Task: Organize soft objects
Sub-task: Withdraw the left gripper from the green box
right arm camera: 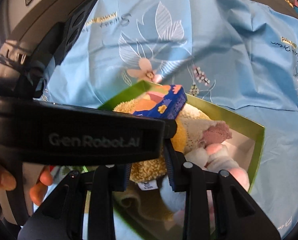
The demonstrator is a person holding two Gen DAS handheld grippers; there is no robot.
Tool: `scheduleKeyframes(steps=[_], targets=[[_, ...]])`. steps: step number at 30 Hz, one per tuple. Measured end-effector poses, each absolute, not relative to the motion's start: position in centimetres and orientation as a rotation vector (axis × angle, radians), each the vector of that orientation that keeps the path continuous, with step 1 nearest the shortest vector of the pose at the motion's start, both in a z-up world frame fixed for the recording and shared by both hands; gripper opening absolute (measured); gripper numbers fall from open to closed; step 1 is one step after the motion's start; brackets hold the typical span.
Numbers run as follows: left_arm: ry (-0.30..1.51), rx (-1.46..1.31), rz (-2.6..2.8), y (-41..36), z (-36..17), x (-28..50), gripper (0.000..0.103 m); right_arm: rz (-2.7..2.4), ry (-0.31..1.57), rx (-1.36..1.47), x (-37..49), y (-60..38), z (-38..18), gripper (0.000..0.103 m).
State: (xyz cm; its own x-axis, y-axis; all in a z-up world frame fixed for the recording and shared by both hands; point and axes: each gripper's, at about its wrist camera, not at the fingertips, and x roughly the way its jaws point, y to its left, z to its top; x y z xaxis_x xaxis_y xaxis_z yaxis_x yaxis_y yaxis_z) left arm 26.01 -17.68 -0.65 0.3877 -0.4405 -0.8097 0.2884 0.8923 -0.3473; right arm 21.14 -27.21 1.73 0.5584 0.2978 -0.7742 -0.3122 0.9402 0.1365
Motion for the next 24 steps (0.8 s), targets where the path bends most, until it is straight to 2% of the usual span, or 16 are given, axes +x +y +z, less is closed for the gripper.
scheduleKeyframes(steps=[2,4,6,7,12,15,20,24], targets=[[1.083,-0.15,-0.462,-17.8,-0.8,26.3,0.056,0.355,0.917,-0.035,21.2,-27.1,1.6,0.036],[1.085,-0.14,-0.464,-18.1,-0.6,26.4,0.067,0.358,0.919,-0.044,21.1,-27.1,1.7,0.041],[1.078,-0.132,-0.469,-18.2,-0.3,26.1,0.089,0.35,0.915,-0.053,20.9,-27.2,1.9,0.058],[1.068,-0.112,-0.464,-18.4,0.0,25.9,0.092,0.346,0.903,-0.054,20.5,-27.3,2.2,0.059],[1.031,-0.073,-0.442,-18.1,1.1,24.6,0.094,0.325,0.886,-0.037,19.1,-27.9,3.2,0.064],[0.997,-0.067,-0.4,-17.2,1.9,23.5,0.102,0.292,0.874,-0.028,18.1,-28.5,3.6,0.071],[0.951,-0.055,-0.354,-15.8,2.8,21.5,0.102,0.235,0.865,0.045,15.8,-30.1,4.3,0.082],[0.918,-0.046,-0.334,-15.0,3.5,19.7,0.102,0.195,0.857,0.058,13.8,-30.8,5.1,0.086]])
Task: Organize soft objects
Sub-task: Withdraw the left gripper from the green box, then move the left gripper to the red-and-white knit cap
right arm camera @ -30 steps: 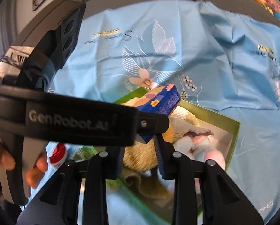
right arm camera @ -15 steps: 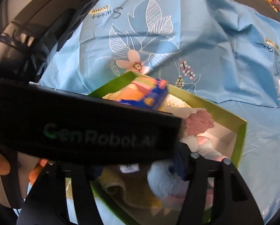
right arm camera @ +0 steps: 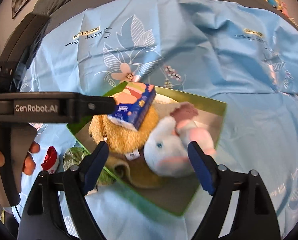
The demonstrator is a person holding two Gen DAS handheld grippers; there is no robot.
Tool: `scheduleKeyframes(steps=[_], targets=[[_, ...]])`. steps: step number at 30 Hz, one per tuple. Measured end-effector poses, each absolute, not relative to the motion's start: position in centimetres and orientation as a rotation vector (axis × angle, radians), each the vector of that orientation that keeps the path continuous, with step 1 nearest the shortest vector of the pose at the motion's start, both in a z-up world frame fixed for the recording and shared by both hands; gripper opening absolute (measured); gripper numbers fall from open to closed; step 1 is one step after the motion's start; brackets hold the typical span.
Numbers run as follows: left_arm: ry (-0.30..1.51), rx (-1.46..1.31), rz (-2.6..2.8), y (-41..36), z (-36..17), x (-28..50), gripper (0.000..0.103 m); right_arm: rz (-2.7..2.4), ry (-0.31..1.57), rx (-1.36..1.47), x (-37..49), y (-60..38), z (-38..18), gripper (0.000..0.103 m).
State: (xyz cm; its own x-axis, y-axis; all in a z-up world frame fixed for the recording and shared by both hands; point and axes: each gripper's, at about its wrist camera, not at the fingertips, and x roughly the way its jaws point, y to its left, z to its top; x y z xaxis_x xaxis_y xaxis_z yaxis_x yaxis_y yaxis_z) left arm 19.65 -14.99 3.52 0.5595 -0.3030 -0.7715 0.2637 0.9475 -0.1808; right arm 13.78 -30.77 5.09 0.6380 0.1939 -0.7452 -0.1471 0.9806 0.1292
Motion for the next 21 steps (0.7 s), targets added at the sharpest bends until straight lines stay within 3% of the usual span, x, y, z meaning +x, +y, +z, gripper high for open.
scheduleKeyframes(steps=[3,21], targets=[[0.905,-0.039,-0.337,-14.6,3.9,18.1,0.102,0.173,0.845,0.078,12.2,-31.3,5.7,0.096],[0.919,-0.175,-0.266,-3.5,2.9,8.1,0.102,0.257,0.877,0.065,3.7,-28.5,6.7,0.097]])
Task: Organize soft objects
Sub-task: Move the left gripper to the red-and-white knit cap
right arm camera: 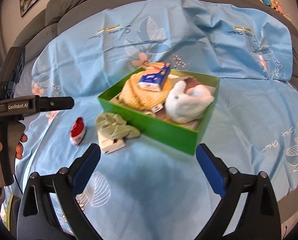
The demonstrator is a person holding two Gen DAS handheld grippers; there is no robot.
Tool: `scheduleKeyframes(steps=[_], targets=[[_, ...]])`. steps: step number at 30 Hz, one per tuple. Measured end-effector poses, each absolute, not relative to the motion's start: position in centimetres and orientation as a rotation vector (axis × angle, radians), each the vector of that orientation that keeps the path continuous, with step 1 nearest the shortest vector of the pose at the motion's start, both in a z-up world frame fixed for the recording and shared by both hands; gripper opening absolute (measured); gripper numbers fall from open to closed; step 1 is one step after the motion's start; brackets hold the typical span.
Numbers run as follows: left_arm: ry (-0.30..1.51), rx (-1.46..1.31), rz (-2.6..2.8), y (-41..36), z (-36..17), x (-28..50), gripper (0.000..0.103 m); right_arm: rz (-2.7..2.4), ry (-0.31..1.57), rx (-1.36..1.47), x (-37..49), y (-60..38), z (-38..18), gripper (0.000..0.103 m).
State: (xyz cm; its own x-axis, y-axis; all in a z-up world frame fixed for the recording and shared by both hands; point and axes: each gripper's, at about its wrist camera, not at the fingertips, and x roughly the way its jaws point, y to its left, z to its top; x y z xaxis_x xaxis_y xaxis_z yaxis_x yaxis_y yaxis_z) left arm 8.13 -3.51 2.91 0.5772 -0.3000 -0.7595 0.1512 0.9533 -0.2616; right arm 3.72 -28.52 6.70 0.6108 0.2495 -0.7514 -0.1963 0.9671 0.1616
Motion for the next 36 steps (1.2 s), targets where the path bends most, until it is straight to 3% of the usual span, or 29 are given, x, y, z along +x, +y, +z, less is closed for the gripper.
scheduleKeyframes(steps=[11,26,36], targets=[[0.986,-0.377,-0.084,6.1,-3.4,4.4,0.102,0.438,0.917,-0.024,1.2,-22.5,5.0,0.096],[1.078,-0.323,-0.254,5.5,-5.9,8.6,0.102,0.599,0.979,-0.055,5.1,-12.1,0.0,0.095],[1.114,-0.337,-0.394,4.4,-7.5,13.1,0.102,0.639,1.017,-0.01,10.4,-8.7,-2.1,0.07]])
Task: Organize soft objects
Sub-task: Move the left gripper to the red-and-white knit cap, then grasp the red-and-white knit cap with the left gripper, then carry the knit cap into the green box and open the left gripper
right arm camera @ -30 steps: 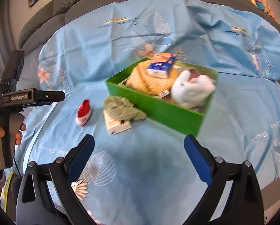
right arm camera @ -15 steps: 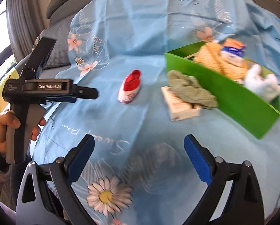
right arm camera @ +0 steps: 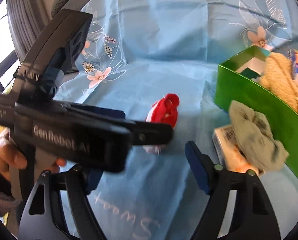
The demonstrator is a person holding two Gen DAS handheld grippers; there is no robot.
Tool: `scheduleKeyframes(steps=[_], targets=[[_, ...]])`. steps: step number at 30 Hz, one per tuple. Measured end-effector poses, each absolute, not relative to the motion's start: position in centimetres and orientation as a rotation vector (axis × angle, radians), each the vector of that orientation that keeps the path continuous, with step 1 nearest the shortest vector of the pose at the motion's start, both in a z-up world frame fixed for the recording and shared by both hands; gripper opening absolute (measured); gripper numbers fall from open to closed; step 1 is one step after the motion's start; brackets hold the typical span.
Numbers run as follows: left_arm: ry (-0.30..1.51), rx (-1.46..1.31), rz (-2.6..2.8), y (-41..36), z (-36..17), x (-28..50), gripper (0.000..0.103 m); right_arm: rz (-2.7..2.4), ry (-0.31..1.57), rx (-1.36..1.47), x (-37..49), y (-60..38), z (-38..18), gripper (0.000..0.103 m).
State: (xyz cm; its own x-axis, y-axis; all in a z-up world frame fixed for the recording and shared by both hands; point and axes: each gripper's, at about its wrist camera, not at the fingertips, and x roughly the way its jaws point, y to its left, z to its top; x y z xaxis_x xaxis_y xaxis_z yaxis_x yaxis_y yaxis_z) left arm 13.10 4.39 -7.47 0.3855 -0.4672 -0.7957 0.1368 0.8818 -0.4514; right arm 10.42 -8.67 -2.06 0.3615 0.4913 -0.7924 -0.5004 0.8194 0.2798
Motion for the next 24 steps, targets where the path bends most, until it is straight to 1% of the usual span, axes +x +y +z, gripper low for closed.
scheduleKeyframes(steps=[2,3,5,7,8,9,10,11,12,13,15,17,18,24], targets=[[1.113,-0.357,-0.415,4.5,-7.7,13.5,0.101,0.64,1.026,-0.001,11.3,-8.4,-2.5,0.065],[1.111,-0.361,-0.422,4.5,-7.8,13.6,0.097,0.641,1.029,-0.001,11.5,-8.3,-2.6,0.064],[1.119,-0.374,-0.444,4.5,-7.9,13.7,0.095,0.643,1.04,-0.004,12.0,-8.0,-3.0,0.06],[1.119,-0.374,-0.455,4.5,-8.0,13.7,0.095,0.648,1.049,0.0,12.2,-8.0,-3.3,0.054],[1.117,-0.37,-0.458,4.5,-7.9,13.6,0.094,0.652,1.059,0.007,12.4,-7.9,-3.5,0.046],[1.116,-0.371,-0.459,4.5,-7.9,13.7,0.088,0.65,1.063,0.011,12.4,-8.0,-3.7,0.042],[1.115,-0.378,-0.462,4.5,-7.9,13.7,0.083,0.65,1.065,0.014,12.4,-8.0,-3.8,0.04],[1.117,-0.385,-0.466,4.5,-8.0,13.7,0.072,0.653,1.071,0.021,12.4,-8.0,-4.0,0.036],[1.118,-0.393,-0.471,4.4,-8.0,13.7,0.066,0.653,1.072,0.027,12.3,-8.1,-4.1,0.036],[1.118,-0.393,-0.471,4.3,-8.0,13.7,0.064,0.653,1.073,0.031,12.3,-8.2,-4.1,0.036],[1.111,-0.397,-0.468,4.2,-7.9,13.6,0.056,0.648,1.074,0.039,12.1,-8.4,-4.0,0.034],[1.108,-0.417,-0.464,4.2,-7.8,13.3,0.052,0.641,1.071,0.04,11.8,-8.7,-3.8,0.033],[1.104,-0.424,-0.466,4.2,-7.6,13.0,0.05,0.64,1.067,0.04,11.6,-8.8,-3.6,0.033],[1.047,-0.367,-0.489,2.2,-4.7,11.3,0.05,0.638,1.006,0.04,10.2,-10.4,-1.4,0.032]])
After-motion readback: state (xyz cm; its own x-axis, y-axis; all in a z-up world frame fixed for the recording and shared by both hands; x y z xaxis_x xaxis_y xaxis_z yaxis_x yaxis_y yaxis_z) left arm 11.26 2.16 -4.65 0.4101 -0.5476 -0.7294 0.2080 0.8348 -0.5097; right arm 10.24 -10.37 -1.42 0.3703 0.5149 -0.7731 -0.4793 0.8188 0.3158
